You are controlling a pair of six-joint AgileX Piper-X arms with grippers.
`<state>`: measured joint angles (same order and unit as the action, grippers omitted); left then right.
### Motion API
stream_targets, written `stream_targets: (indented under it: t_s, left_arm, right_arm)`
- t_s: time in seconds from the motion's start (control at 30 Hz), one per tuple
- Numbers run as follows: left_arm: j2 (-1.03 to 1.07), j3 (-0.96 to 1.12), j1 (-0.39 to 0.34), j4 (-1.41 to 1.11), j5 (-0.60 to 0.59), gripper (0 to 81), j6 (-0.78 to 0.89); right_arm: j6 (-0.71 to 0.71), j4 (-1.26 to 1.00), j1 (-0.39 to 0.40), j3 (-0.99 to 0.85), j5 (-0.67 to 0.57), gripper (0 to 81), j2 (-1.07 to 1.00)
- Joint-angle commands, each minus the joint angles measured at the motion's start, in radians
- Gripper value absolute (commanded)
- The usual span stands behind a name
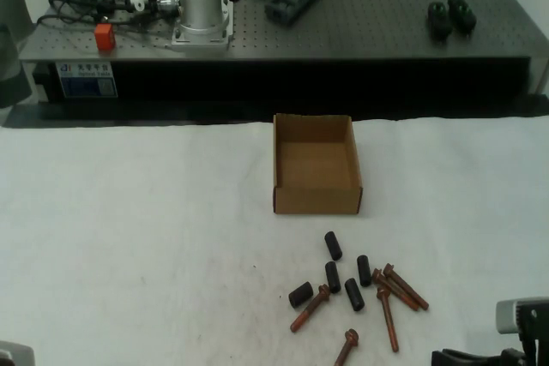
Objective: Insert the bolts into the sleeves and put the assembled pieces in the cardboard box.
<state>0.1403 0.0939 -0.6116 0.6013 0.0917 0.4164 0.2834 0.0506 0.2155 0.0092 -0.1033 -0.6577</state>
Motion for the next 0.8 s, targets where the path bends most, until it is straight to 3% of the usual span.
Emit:
stream_targets:
  t_s: [0.0, 0.13, 0.27, 0.37, 0.47, 0.63, 0.77]
  left_arm:
    - [-0.007, 0.002, 0.000, -0.009, 0.002, 0.6, 0.010]
    - [-0.007, -0.002, 0.000, -0.020, 0.001, 0.6, -0.001]
    - [-0.007, -0.002, 0.000, -0.037, -0.003, 0.6, 0.012]
    - [-0.007, -0.002, 0.000, -0.156, -0.035, 0.4, 0.025]
    - [-0.005, -0.002, 0.000, -0.338, -0.033, 5.7, 0.025]
    - [0.097, 0.017, 0.000, -0.507, -0.010, 28.9, -0.009]
    - [0.282, 0.070, 0.000, -0.491, -0.107, 30.5, -0.040]
  right_arm:
    - [0.024, -0.018, -0.001, -0.009, -0.023, 12.2, -0.001]
    - [-0.023, -0.038, -0.001, -0.009, 0.024, 12.2, -0.001]
    - [0.082, -0.145, 0.008, -0.009, -0.162, 12.2, -0.001]
    - [0.043, -0.223, 0.014, -0.035, -0.130, 12.2, -0.001]
    - [-0.077, -0.198, 0.014, -0.144, -0.094, 13.9, -0.027]
    - [-0.391, 0.157, 0.014, -0.430, 0.058, 19.0, -0.171]
    - [-0.543, 0.443, 0.014, -0.651, 0.165, 19.1, -0.409]
